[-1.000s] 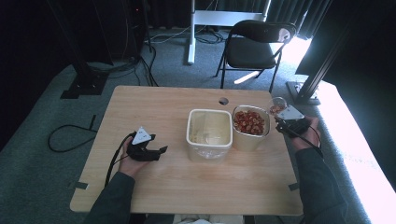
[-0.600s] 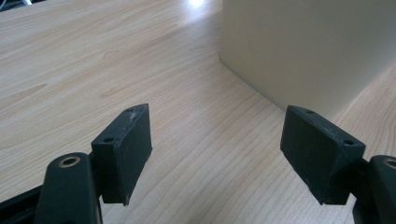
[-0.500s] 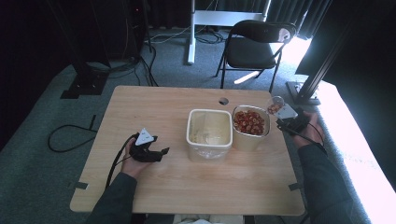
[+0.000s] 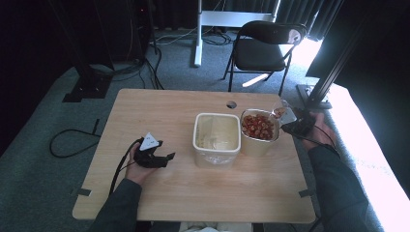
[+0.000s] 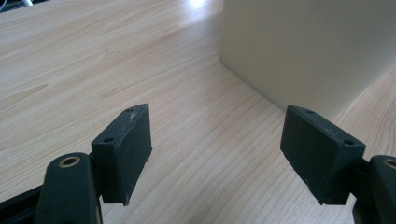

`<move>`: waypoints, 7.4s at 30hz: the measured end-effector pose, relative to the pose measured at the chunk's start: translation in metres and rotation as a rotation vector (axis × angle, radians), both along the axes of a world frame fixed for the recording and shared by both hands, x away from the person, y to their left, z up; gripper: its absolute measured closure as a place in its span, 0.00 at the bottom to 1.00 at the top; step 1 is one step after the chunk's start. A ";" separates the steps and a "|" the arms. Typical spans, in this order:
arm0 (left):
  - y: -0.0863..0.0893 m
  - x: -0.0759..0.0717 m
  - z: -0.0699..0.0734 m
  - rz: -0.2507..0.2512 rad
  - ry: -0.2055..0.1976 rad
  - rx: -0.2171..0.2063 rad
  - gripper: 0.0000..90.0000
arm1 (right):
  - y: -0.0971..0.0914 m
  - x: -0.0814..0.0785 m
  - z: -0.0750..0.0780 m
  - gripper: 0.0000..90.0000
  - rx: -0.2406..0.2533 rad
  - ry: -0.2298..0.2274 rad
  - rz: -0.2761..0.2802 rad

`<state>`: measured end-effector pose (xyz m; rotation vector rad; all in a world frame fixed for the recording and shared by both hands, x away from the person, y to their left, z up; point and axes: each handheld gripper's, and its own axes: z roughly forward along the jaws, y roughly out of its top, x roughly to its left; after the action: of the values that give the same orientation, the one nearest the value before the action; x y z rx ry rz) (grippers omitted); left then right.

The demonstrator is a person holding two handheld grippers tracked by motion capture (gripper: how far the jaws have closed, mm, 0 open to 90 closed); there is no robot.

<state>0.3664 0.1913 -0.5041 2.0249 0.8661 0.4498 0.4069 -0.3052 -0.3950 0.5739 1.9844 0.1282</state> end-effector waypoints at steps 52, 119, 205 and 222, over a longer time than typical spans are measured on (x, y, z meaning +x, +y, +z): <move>-0.003 0.001 -0.002 -0.004 0.003 -0.006 0.28 | 0.044 0.007 0.020 0.57 -0.559 -0.040 0.051; -0.004 0.001 -0.003 -0.006 0.003 -0.010 0.28 | 0.055 0.013 0.018 0.57 -0.630 -0.056 0.058; -0.015 0.001 -0.013 -0.022 0.012 0.007 0.28 | 0.092 -0.017 0.036 0.52 1.112 0.354 0.461; -0.014 0.001 -0.013 -0.022 0.010 0.005 0.28 | 0.117 -0.003 0.016 0.11 1.135 0.477 0.423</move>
<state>0.3669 0.1769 -0.5167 2.0405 0.8492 0.4300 0.4037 -0.1882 -0.3789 0.9201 2.3479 1.5650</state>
